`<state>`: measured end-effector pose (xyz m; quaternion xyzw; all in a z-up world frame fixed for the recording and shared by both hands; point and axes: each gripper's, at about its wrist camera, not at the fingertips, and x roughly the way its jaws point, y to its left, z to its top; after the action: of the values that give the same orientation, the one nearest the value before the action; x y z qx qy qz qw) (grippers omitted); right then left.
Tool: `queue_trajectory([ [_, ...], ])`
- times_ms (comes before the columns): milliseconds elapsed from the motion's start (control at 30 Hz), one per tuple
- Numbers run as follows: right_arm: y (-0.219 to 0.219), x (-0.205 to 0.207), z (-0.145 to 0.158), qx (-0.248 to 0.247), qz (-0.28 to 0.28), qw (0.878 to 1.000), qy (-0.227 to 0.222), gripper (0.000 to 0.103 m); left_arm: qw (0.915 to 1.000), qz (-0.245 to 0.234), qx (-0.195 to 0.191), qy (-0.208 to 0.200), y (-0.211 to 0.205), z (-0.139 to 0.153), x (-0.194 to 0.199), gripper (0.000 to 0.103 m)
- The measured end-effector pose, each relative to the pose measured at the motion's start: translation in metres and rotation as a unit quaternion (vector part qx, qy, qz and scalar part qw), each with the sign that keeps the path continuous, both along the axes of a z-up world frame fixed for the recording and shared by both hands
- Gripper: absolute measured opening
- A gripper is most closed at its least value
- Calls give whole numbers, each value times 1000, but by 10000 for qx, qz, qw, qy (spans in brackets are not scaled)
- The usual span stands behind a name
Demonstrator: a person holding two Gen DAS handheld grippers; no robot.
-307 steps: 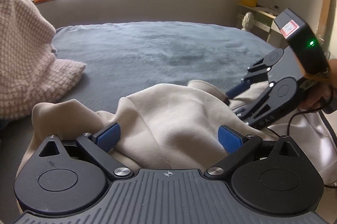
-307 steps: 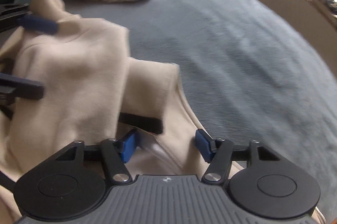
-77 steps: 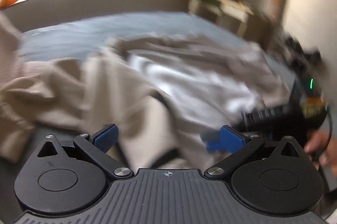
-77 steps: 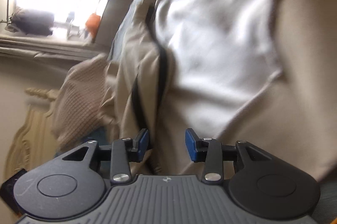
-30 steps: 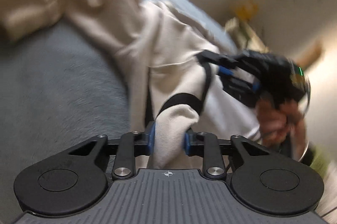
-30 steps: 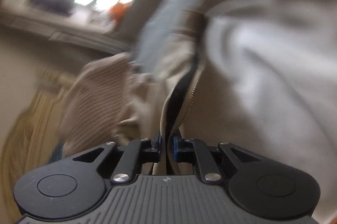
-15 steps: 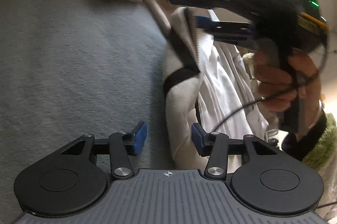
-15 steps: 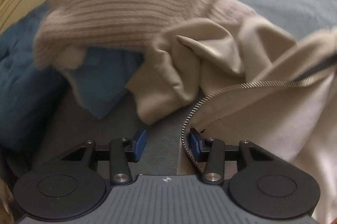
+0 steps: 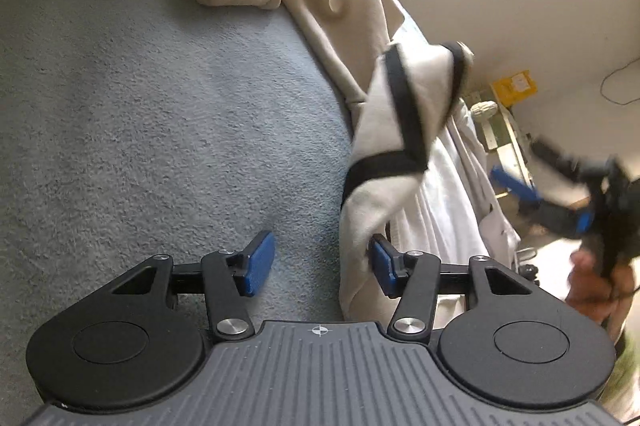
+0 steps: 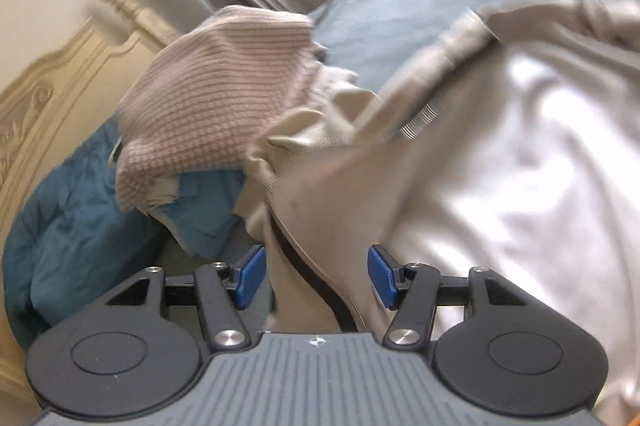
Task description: Fold clothes
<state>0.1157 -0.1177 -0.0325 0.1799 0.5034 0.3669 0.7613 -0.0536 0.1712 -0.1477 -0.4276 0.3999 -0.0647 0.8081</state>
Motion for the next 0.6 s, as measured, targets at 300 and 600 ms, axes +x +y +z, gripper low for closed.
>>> queue_trajectory([
  [300, 17, -47, -65, -387, 533, 9973, 316, 44, 9992, 66, 369, 132, -3, 10, -17, 52],
  [600, 28, -47, -79, -593, 713, 9951, 345, 45, 9956, 95, 918, 141, -19, 14, -12, 53],
])
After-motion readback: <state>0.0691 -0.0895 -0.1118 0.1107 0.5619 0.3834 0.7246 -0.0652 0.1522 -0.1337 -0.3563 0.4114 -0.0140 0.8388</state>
